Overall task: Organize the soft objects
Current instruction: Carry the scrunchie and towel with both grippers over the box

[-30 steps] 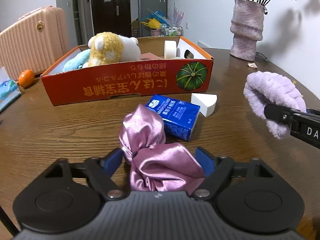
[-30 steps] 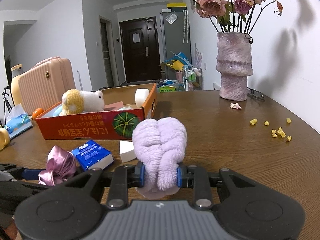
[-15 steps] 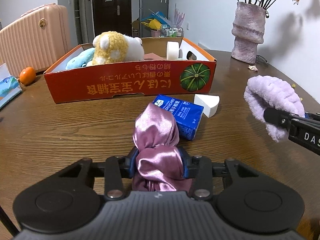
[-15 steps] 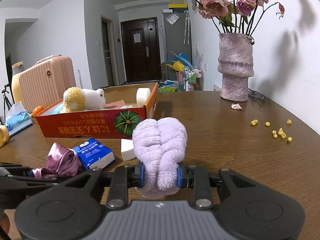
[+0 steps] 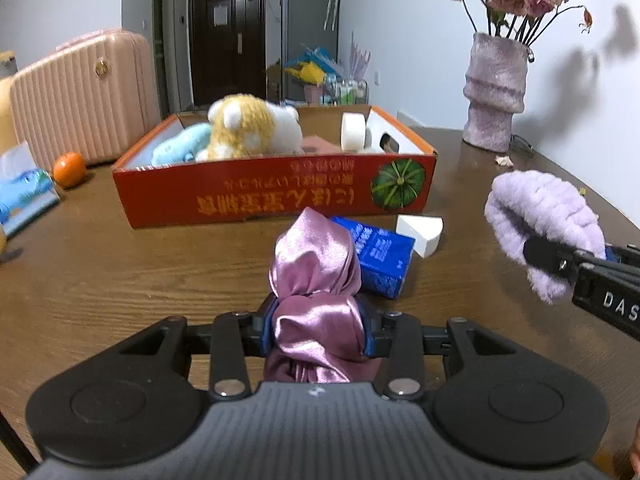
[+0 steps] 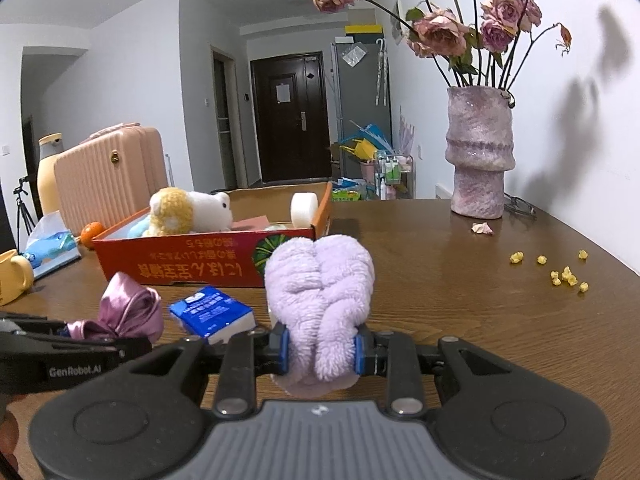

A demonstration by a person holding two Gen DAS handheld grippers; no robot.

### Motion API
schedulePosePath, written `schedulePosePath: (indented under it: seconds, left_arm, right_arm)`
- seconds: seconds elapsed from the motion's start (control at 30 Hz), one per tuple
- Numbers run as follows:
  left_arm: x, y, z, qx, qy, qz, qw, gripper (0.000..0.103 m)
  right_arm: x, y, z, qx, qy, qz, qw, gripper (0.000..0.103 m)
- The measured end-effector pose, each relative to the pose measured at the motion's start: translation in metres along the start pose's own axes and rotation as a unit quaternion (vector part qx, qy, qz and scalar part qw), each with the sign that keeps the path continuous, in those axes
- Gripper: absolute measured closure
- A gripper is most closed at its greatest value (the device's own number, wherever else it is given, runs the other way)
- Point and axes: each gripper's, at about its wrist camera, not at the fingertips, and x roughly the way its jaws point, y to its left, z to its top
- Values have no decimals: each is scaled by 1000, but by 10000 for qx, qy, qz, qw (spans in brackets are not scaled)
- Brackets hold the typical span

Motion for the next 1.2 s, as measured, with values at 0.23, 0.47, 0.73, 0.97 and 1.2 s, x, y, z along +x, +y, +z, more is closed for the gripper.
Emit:
schedulePosePath:
  seconds: [0.23, 0.47, 0.73, 0.97, 1.2]
  left_arm:
    - [-17, 7, 0, 59, -321, 100, 9994, 64]
    - [-29, 17, 1, -9, -482, 138, 9987, 64]
    - [-42, 29, 2, -95, -703, 150, 9974, 64]
    - [-47, 46, 4, -204, -778, 195, 9966, 64]
    - [-53, 59, 9, -258, -874, 181, 9957, 64]
  right_arm:
    - [-4, 14, -2, -71, -60, 59, 9999, 75]
    - [-9, 33, -4, -145, -129, 167, 9997, 75]
    - [-8, 51, -2, -203, -184, 245, 9993, 75]
    - [-7, 67, 1, -221, -219, 304, 9991, 75]
    - [-5, 83, 7, -280, -286, 356, 9986, 75]
